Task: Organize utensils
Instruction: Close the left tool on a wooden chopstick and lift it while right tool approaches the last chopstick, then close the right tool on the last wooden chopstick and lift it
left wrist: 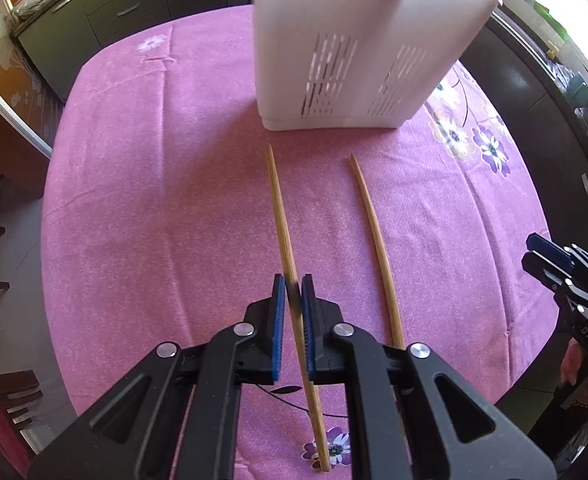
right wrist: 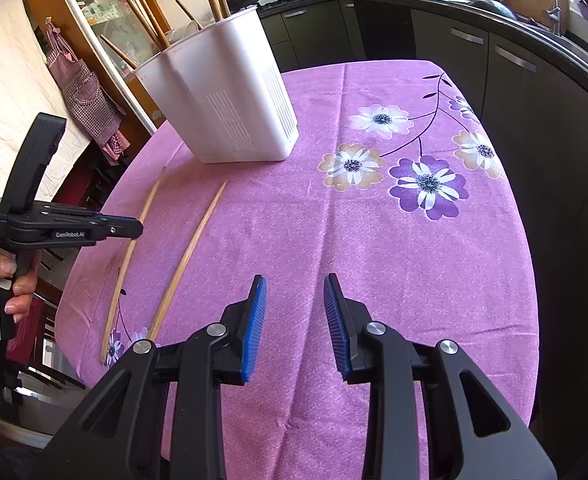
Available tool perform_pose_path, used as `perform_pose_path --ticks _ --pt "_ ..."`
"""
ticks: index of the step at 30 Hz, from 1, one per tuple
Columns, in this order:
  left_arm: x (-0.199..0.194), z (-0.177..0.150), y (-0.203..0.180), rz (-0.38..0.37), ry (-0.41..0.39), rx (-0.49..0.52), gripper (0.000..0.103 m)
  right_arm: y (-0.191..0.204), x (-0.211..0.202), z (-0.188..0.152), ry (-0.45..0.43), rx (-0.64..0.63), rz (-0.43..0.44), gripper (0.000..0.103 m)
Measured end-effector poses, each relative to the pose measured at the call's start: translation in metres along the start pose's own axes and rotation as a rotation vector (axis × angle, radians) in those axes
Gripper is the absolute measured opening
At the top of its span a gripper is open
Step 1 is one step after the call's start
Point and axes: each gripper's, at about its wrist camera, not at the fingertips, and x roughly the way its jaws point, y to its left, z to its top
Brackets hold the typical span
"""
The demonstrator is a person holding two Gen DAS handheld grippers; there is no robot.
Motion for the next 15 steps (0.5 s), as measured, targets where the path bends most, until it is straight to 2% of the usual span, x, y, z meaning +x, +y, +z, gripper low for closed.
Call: perform_pose_path --ticks 7,15 --pt "-0.057 -0.005 0.019 -0.005 -0.131 -0.01 0.008 0.005 0.0 0.001 -0.001 -0.007 -0.002 0.03" --pt "-0.108 -0.031 0.021 -0.009 -0.255 0.008 0.007 0.012 -0.006 0.002 -0.007 -0.023 -0.007 0.03"
